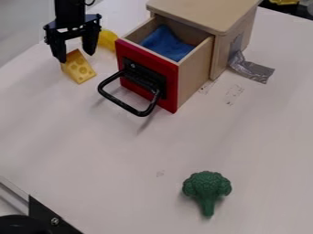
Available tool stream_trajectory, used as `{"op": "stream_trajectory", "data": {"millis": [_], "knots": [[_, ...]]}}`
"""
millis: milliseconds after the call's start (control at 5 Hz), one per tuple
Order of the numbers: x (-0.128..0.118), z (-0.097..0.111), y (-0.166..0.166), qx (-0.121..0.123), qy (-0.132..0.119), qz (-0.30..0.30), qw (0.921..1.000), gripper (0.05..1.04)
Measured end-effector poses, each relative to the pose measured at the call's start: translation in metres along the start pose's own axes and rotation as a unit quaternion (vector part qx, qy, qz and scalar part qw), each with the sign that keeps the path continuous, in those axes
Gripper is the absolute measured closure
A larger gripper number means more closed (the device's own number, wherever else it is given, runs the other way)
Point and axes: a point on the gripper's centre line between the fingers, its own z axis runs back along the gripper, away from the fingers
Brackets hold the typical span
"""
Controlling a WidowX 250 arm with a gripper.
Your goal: Put the cheese inside the drawer
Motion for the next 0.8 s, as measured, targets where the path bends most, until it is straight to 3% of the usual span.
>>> {"op": "stream_trajectory", "data": {"millis": [800], "knots": [[0.006, -0.018, 0.003, 0.026, 0.001, -0.002, 0.9996, 0.084]]}}
